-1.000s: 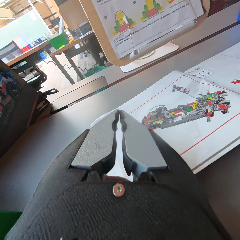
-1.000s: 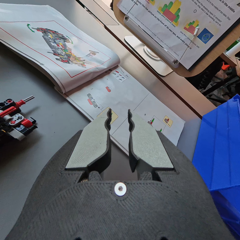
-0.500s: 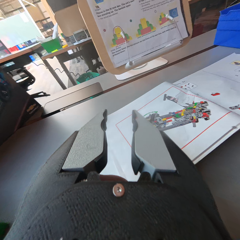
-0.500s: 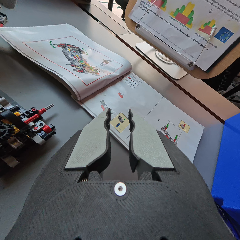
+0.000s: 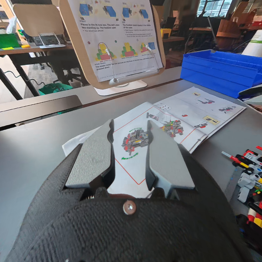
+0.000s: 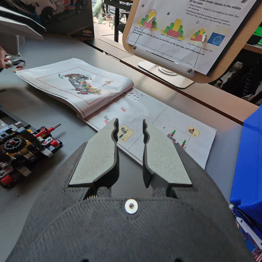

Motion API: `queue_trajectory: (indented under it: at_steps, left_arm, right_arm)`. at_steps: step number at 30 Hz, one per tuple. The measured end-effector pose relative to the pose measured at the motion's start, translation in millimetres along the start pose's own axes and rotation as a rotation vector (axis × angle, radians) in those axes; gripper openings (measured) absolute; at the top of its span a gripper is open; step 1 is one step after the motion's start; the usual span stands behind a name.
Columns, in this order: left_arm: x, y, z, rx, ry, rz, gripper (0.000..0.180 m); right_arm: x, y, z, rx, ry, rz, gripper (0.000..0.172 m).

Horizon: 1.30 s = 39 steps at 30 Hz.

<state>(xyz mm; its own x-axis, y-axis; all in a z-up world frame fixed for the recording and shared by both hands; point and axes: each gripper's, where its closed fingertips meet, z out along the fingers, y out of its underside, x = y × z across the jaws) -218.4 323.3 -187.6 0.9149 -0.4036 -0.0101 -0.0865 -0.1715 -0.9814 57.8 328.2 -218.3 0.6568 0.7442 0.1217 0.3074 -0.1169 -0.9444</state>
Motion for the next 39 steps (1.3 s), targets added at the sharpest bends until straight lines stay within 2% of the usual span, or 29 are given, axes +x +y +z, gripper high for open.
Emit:
queue_trajectory:
  at_steps: [6,8,12,14,17,19,22,25,27,30,39]
  left_arm:
    - [-3,-9,-22,0.008,0.002,0.006,0.043]
    - [-3,-4,-36,-0.030,0.006,0.012,0.041]
    - [-8,9,-68,-0.102,-0.029,0.059,0.037]
    - [-16,6,-90,-0.113,-0.076,0.081,0.035]
    - [-21,4,-120,-0.146,-0.078,0.039,0.037]
    - [-23,17,-134,-0.215,-0.076,0.022,0.041]
    - [-25,47,-151,-0.363,-0.109,0.080,0.042]
    - [-22,66,-160,-0.432,-0.111,0.090,0.040]
    - [-20,69,-158,-0.430,-0.095,0.061,0.039]
    - [-17,58,-141,-0.355,-0.080,0.018,0.042]
    - [-4,30,-53,-0.210,-0.028,0.106,0.036]
  right_arm:
    - [2,2,-6,0.053,-0.069,0.063,0.036]
    - [3,3,-6,0.065,-0.092,0.088,0.031]
    - [-1,2,-5,0.064,-0.134,0.113,0.033]
    - [-8,4,-5,0.041,-0.164,0.112,0.033]
    - [-17,3,-4,0.036,-0.192,0.093,0.031]
    - [-20,2,-3,0.036,-0.204,0.089,0.030]
    - [-21,4,-2,0.029,-0.206,0.090,0.029]
    - [-19,2,-3,0.038,-0.205,0.100,0.026]
    - [-19,1,-4,0.044,-0.213,0.111,0.022]
    - [-26,2,-6,0.041,-0.263,0.118,0.003]
    - [-31,8,-2,0.017,-0.269,0.074,0.006]
